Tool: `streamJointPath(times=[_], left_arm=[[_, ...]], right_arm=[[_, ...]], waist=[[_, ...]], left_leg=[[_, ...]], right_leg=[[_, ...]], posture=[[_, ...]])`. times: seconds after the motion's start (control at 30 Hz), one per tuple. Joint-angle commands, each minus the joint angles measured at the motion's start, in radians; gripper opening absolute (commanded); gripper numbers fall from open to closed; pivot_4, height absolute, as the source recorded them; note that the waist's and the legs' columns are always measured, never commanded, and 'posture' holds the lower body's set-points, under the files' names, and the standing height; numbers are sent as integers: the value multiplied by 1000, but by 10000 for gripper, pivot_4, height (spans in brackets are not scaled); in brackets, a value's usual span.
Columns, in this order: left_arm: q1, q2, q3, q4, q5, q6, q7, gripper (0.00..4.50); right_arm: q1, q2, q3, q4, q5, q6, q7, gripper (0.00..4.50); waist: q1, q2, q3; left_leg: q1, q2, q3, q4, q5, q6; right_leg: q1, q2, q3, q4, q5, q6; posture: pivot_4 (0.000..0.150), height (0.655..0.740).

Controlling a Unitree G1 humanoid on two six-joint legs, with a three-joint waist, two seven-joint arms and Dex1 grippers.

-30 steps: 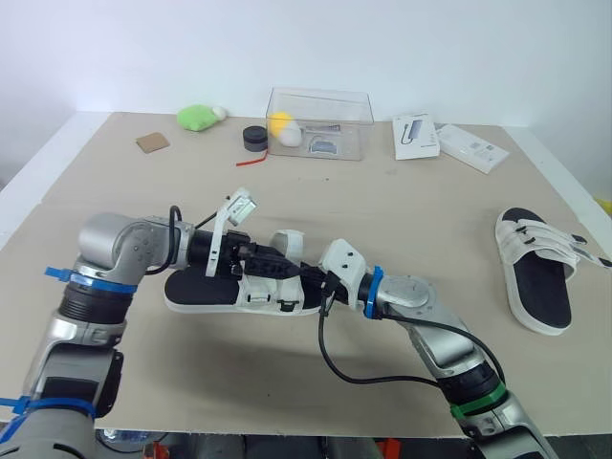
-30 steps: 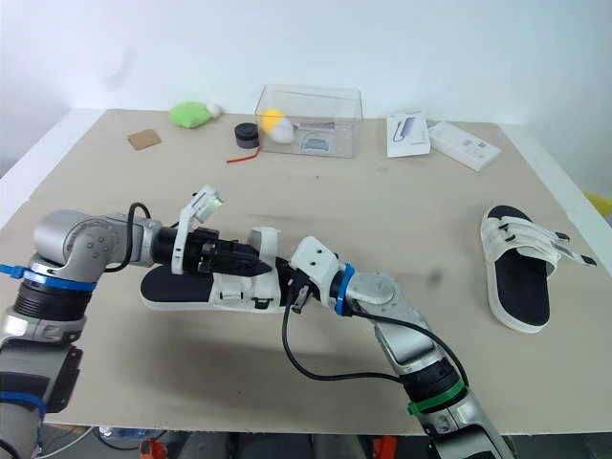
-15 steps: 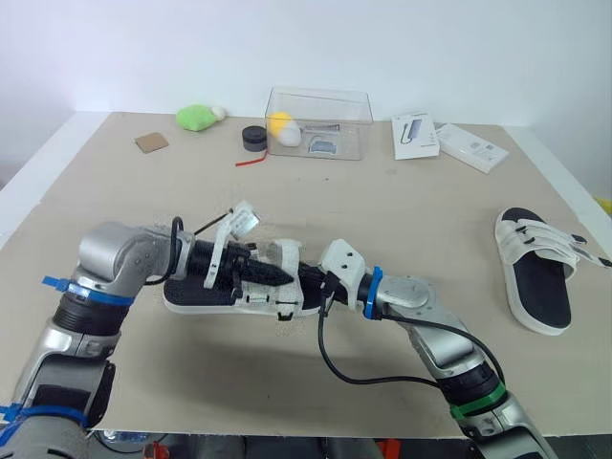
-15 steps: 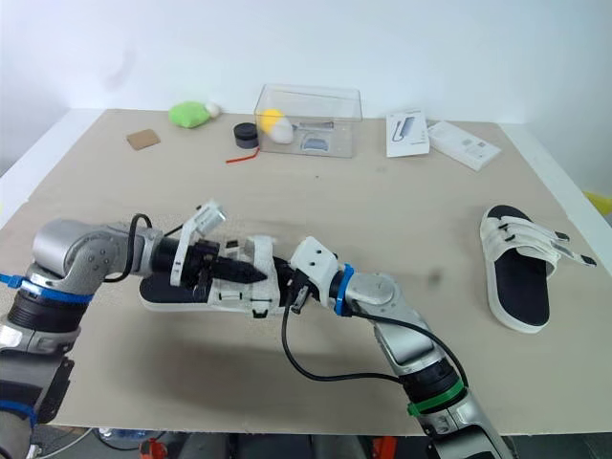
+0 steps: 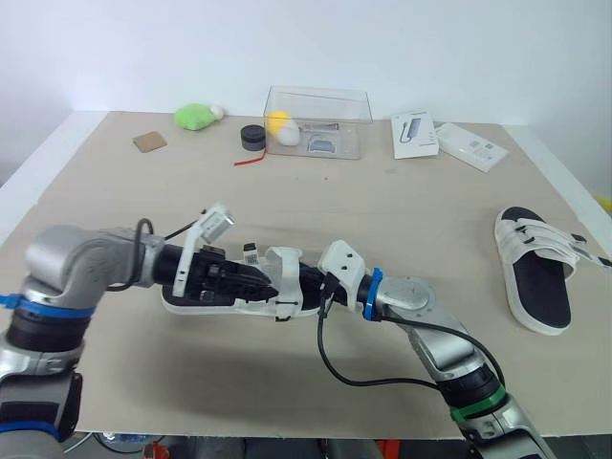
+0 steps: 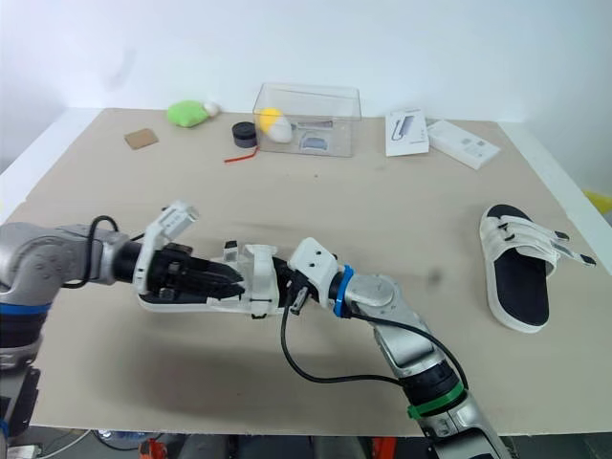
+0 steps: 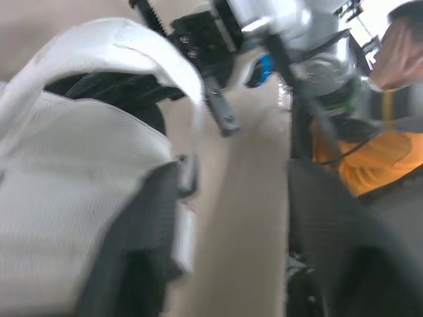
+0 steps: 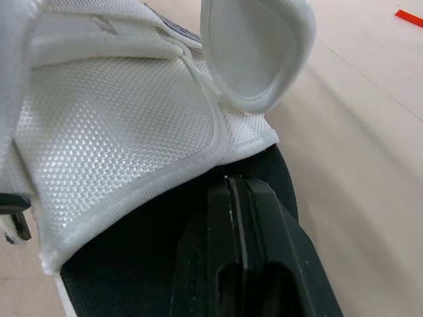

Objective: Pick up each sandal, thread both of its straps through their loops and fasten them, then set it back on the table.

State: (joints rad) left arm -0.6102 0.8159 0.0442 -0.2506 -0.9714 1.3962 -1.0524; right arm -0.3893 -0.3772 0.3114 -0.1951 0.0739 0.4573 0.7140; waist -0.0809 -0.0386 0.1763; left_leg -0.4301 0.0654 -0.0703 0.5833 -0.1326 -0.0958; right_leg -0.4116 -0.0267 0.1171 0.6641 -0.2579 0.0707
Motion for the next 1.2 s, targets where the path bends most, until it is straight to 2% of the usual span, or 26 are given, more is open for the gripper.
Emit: streamJointPath(times=[0.03, 0.13, 0.23, 0.33, 0.47, 0.57, 0.7, 0.97, 1.07, 1.2], left_arm=[[117, 84, 127, -163, -123, 44, -15, 43756], [214, 98, 157, -258, -155, 10, 20, 43756], [301, 80, 124, -330, -107, -60, 85, 43756], [387, -23, 72, -358, -10, -215, 167, 43756], [449, -64, -28, -350, 167, -392, 222, 43756], [447, -128, -13, -320, 143, -415, 258, 43756], [454, -157, -41, -313, 187, -448, 292, 43756], [453, -236, -35, -301, 125, -404, 351, 43756], [456, -248, -31, -298, 100, -395, 365, 35566], [456, -250, -35, -292, 78, -383, 368, 15023]], right_arm=[[18, -10, 7, 14, -6, 26, -1, 0], [17, -10, 8, 16, -6, 25, 3, 0], [13, -8, 13, 24, -6, 19, 11, 0], [1, -3, 19, 38, -7, 12, 16, 0], [-14, -5, 16, 49, -6, 10, 23, 0], [-17, -10, 16, 54, -9, 4, 32, 0], [-15, -11, 13, 50, -9, 5, 33, 0], [-11, -11, 13, 46, -10, 10, 32, 0], [-11, -12, 13, 46, -10, 10, 32, 0], [-13, -12, 12, 47, -10, 10, 31, 0]], waist=[[-1, 0, 0], [0, -1, 0], [2, -1, 0], [2, -1, 0], [1, -2, 0], [2, -2, 0], [2, -3, 0], [3, -3, 0], [4, -3, 0], [4, -3, 0]], left_leg=[[0, 0, 0, 0, 0, 0], [0, 0, 0, 0, -2, -1], [2, 0, 0, 1, -2, -1], [3, 0, 1, 2, -2, -1], [3, 0, 1, 2, -2, -2], [3, 0, 1, 1, -2, -2], [3, 0, 1, 2, -2, -2], [2, 0, 1, 2, -2, -2], [2, 0, 1, 2, -2, -2], [3, 0, 1, 2, -2, -2]], right_leg=[[0, 0, 0, 0, 0, 0], [0, 0, 0, 0, -2, -1], [1, -1, 0, 0, -2, -2], [2, -2, 0, -1, -2, -2], [2, -2, 0, -1, -1, -3], [2, -1, 0, -1, -1, -3], [2, -2, 0, -1, -1, -3], [3, -2, 0, -1, -1, -3], [3, -2, 0, -1, -1, -3], [3, -1, 0, -1, -1, -2]], posture=[[1500, 7400], [1500, 7400], [1500, 7400], [1500, 7400], [1500, 7400], [1500, 7400], [1500, 7400], [1500, 7400], [1500, 7400], [1500, 7400]])
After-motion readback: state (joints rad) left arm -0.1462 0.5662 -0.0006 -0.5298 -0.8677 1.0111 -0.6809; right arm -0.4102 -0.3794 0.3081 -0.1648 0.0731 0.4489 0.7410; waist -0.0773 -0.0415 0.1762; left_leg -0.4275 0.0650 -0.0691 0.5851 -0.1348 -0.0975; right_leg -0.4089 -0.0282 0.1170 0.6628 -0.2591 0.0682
